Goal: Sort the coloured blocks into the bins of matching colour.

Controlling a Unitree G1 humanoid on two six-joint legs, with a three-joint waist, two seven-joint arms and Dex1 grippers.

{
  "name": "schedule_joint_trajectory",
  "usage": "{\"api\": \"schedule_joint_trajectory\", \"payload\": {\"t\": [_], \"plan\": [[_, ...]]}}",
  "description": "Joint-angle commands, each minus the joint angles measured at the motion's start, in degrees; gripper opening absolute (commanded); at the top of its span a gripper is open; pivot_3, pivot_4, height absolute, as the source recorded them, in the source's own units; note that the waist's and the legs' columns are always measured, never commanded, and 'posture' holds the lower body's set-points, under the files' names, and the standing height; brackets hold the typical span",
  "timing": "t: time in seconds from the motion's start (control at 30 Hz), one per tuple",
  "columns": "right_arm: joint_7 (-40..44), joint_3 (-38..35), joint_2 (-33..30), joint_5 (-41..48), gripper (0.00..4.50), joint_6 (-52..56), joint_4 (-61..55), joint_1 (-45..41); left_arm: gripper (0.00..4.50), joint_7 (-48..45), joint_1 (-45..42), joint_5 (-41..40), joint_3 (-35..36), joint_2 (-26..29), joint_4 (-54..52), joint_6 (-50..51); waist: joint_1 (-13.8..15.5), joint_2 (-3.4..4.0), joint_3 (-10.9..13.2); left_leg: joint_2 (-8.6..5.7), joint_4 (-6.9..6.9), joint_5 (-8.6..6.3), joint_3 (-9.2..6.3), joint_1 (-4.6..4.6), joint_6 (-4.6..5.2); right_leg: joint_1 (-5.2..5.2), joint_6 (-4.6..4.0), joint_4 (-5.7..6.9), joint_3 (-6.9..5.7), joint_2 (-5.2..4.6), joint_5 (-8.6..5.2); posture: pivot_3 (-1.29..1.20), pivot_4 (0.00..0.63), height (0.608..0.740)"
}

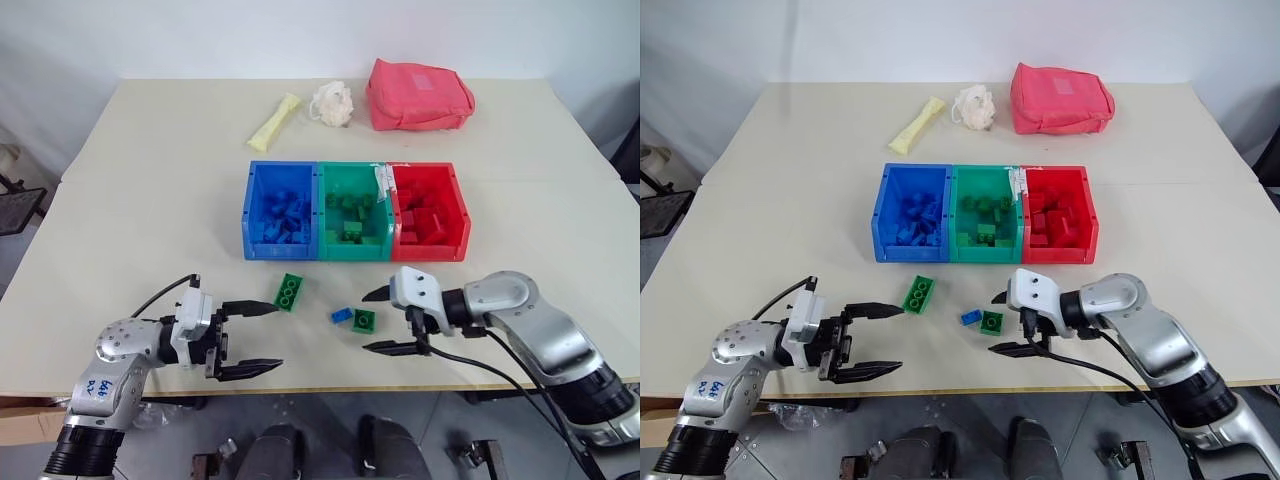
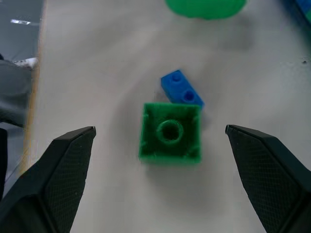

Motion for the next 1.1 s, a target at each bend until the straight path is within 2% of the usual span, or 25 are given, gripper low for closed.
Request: {"api": "schedule_joint_trajectory", "payload": {"t": [0.03,0.3,0.33,0.53,0.77,0.87,1.1], "plan": [[0.3,0.9,0.4,-1.4,4.09,-1.9,0.7,-1.1,4.50,0.0,0.9,-1.2,0.1,-0.4,-3.0,-1.0,0.0,0.00,0.0,-0.01,0.00,0.00,0.00,0.00,0.00,0.00,0.00,0.01,0.00,0.00,0.00,0.00,0.150,0.740],[0.4,-0.3,-0.5,-1.0,1.52,-1.2,-1.7,-0.4,4.50,0.3,0.5,-0.7,-0.5,-1.7,-2.9,-1.9,-0.1,0.00,0.0,0.00,0.00,0.00,-0.01,0.00,0.00,-0.02,0.00,0.06,-0.04,0.03,0.00,0.00,0.150,0.740],[0.4,-0.8,-0.8,-0.7,1.46,-0.9,-2.3,-0.3,4.50,0.3,0.3,-0.6,-0.6,-1.9,-2.7,-2.1,-0.1,0.00,0.0,0.00,0.01,0.00,-0.01,0.00,0.00,-0.02,0.00,0.07,-0.04,0.04,0.00,0.00,0.150,0.740],[-1.8,-6.3,0.2,2.1,1.46,1.1,-3.0,-4.2,4.50,0.4,-1.5,-0.1,-1.3,-3.1,-0.9,-3.1,-0.1,0.00,0.0,-0.01,0.03,0.00,-0.01,0.00,0.00,-0.03,0.00,0.11,-0.03,0.03,0.00,0.00,0.150,0.740],[-5.9,-9.0,4.2,0.7,1.46,-0.6,8.5,-15.0,4.50,1.5,-4.4,1.0,-2.8,-4.2,1.3,-2.8,-0.2,0.00,0.0,0.00,0.01,0.00,0.01,0.01,0.00,-0.10,0.00,0.23,-0.05,0.07,0.00,0.00,0.150,0.740],[-10.7,-8.6,7.9,-3.4,1.46,-5.1,20.1,-22.8,4.50,1.4,-5.8,1.4,-3.3,-5.1,2.5,-3.7,-0.4,0.01,0.0,-0.10,0.02,0.01,0.07,0.00,0.02,-0.12,0.00,0.29,-0.08,0.10,0.00,0.00,0.150,0.740],[-10.0,-8.2,10.2,-4.6,3.78,-9.2,25.9,-26.0,4.50,2.0,-7.2,1.7,-3.6,-5.8,3.5,-4.3,-0.3,0.01,0.0,-0.15,0.00,0.05,0.04,-0.02,0.10,-0.18,0.01,0.40,-0.18,0.10,0.00,0.00,0.150,0.740]]}}
